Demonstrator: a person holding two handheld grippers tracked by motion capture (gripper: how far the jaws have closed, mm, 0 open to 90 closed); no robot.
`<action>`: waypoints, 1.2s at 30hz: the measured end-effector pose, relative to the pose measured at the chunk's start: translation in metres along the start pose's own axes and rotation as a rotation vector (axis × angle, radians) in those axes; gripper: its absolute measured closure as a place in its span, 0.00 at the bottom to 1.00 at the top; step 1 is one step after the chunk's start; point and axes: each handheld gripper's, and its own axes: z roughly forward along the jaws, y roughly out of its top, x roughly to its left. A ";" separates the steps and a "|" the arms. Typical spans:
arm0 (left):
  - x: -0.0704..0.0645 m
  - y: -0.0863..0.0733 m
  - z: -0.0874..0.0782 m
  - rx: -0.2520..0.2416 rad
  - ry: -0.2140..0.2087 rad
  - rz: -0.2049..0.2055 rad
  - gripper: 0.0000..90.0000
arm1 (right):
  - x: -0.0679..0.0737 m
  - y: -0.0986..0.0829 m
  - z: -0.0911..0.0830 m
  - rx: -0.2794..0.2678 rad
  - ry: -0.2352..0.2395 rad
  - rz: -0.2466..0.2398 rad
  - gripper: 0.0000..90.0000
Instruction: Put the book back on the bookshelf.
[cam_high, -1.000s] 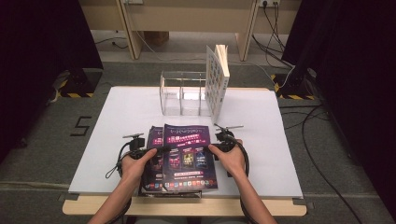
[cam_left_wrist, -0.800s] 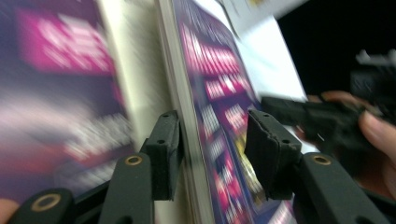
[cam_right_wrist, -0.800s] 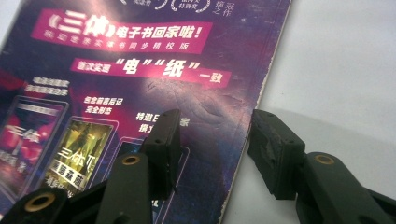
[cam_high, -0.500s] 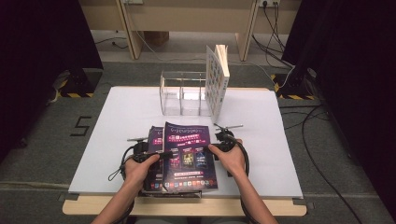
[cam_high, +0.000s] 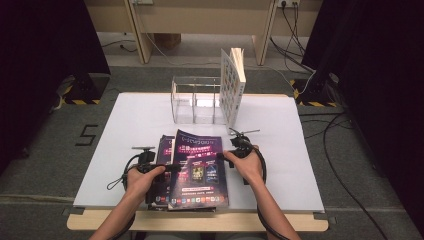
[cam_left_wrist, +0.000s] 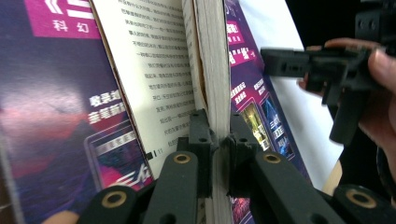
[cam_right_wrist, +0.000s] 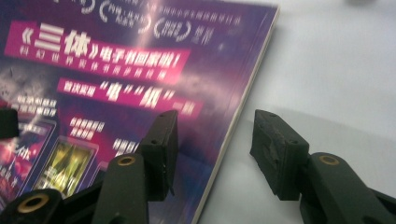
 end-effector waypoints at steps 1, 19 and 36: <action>0.001 0.000 -0.001 0.007 -0.004 0.000 0.92 | 0.000 0.002 0.001 -0.002 0.006 0.007 0.57; 0.007 0.002 -0.003 0.030 -0.019 0.002 0.91 | -0.009 0.026 0.018 0.034 0.057 0.071 0.56; 0.013 0.001 -0.004 0.038 -0.032 0.001 0.91 | -0.013 0.040 0.023 0.077 0.066 0.153 0.56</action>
